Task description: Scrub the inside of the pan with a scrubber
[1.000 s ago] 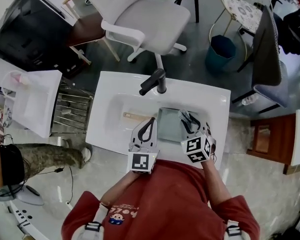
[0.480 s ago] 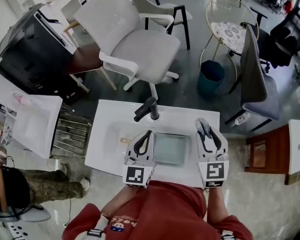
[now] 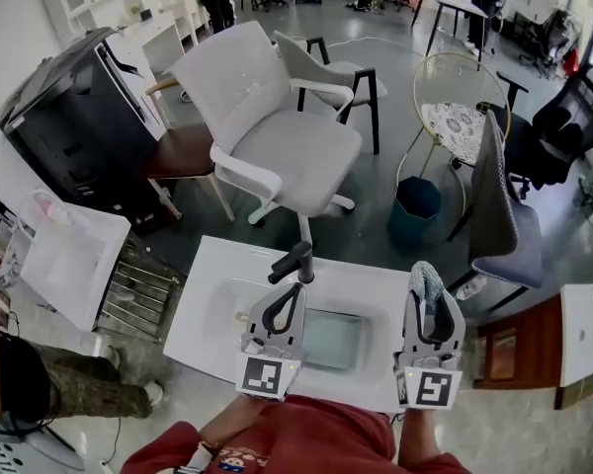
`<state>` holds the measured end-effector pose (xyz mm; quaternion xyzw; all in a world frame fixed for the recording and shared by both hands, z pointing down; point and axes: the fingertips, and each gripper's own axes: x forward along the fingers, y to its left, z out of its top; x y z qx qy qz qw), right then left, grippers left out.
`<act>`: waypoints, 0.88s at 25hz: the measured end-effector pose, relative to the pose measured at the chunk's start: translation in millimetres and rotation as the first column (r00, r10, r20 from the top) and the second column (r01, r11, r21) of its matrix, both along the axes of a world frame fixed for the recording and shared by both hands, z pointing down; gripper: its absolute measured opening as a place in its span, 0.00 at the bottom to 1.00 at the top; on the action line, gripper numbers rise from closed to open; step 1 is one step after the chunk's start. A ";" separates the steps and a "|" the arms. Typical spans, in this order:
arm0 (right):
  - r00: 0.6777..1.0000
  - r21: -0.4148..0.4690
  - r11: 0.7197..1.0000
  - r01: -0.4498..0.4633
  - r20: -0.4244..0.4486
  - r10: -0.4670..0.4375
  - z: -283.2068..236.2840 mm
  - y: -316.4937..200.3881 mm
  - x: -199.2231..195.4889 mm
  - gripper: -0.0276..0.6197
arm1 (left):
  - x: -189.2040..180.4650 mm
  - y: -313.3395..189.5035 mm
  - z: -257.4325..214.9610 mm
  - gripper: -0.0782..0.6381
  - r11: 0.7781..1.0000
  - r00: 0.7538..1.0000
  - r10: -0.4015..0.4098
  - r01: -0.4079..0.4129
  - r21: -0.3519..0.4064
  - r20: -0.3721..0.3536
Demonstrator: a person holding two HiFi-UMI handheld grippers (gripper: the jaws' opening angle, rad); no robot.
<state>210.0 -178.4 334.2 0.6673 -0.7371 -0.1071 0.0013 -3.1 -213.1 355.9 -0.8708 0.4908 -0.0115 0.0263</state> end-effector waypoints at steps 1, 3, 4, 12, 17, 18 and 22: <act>1.000 0.022 1.000 -0.014 0.005 0.013 -3.6 1.0 1.8 0.32 | -0.9 0.3 -4.5 0.13 1.000 1.000 -0.005 0.005 0.016 0.008; 0.999 0.042 0.999 -0.033 0.016 0.032 -7.3 1.6 4.5 0.32 | -3.6 1.5 -10.7 0.13 0.999 1.000 -0.017 0.017 0.039 0.017; 0.999 0.044 0.998 -0.037 0.020 0.036 -7.8 1.1 5.4 0.32 | -4.5 1.8 -12.8 0.13 0.999 1.000 -0.021 0.020 0.044 0.016; 0.999 0.034 0.999 -0.034 0.025 0.033 -8.1 -2.3 6.5 0.31 | -8.0 2.7 -17.4 0.13 0.998 0.999 -0.033 0.032 0.057 0.011; 1.000 0.018 0.999 -0.026 0.007 0.026 -3.2 -4.8 6.2 0.31 | -5.3 3.3 -18.8 0.13 0.998 1.000 -0.026 0.025 0.061 0.009; 1.000 0.014 1.000 -0.025 -0.001 0.025 -1.7 -5.1 5.8 0.31 | -5.1 3.8 -18.6 0.13 0.998 1.000 -0.025 0.025 0.061 0.010; 1.000 0.009 1.000 -0.017 -0.011 0.017 0.9 -5.9 2.2 0.31 | -5.1 4.7 -18.6 0.13 0.998 1.000 -0.022 0.022 0.059 0.012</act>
